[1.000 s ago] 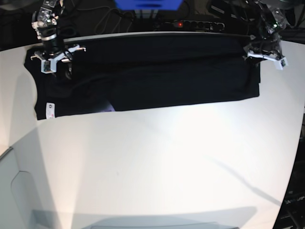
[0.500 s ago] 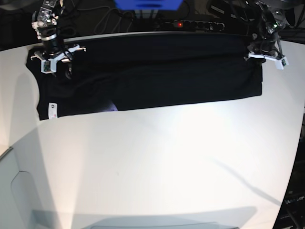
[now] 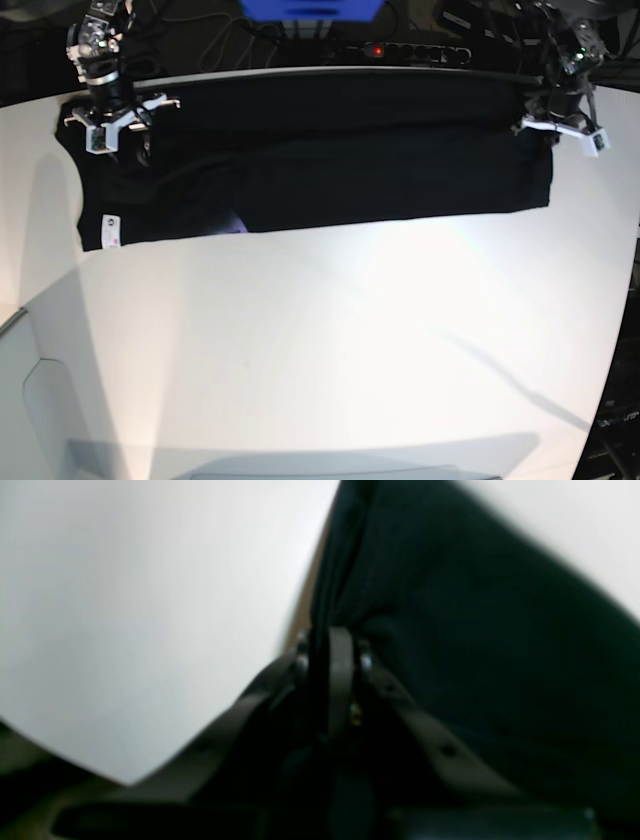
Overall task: Fold the T-shirt properly
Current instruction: 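Grasp the strip end with the left gripper and fold it toward the right gripper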
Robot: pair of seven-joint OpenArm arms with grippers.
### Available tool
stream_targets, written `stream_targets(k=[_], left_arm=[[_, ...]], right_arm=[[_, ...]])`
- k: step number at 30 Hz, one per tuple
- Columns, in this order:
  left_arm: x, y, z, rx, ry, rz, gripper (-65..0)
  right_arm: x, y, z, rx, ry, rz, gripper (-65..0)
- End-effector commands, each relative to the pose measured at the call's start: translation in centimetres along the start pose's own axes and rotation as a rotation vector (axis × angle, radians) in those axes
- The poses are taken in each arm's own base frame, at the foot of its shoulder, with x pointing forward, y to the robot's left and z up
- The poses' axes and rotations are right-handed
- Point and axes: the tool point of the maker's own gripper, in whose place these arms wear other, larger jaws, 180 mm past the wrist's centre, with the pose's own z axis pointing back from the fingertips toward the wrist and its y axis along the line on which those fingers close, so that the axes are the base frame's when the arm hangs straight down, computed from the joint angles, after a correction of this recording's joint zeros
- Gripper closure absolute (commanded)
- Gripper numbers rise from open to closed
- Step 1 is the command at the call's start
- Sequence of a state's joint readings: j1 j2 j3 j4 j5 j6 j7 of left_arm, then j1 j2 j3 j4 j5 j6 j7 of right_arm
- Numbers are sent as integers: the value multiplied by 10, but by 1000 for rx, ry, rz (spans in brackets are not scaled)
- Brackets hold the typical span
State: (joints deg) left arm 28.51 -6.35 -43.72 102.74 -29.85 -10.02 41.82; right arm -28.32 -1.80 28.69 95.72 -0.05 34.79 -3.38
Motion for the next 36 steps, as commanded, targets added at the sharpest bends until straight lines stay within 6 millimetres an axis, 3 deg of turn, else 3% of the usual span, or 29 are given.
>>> stream_targets(k=[1, 6, 10, 18, 29, 32, 36], left_arm=[[18, -6, 8, -12, -61, -25, 0], [24, -39, 30, -55, -127, 1, 0], [1, -75, 27, -146, -69, -6, 0], [-43, -185, 31, -444, 52, -60, 0], [-80, -314, 64, -750, 80, -322, 0], [-86, -340, 73, -810, 68, -395, 0], [-101, -353, 70, -822, 78, -484, 0]], right_arm=[[12, -1, 2, 9, -47, 5, -252], [19, -2, -1, 7, -66, 10, -252], [19, -1, -1, 7, -66, 8, -252], [24, -2, -4, 7, -79, 9, -252], [26, -1, -6, 8, -86, 9, -252], [29, -2, -7, 6, -93, 9, -252], [31, -2, -8, 6, -98, 11, -252]])
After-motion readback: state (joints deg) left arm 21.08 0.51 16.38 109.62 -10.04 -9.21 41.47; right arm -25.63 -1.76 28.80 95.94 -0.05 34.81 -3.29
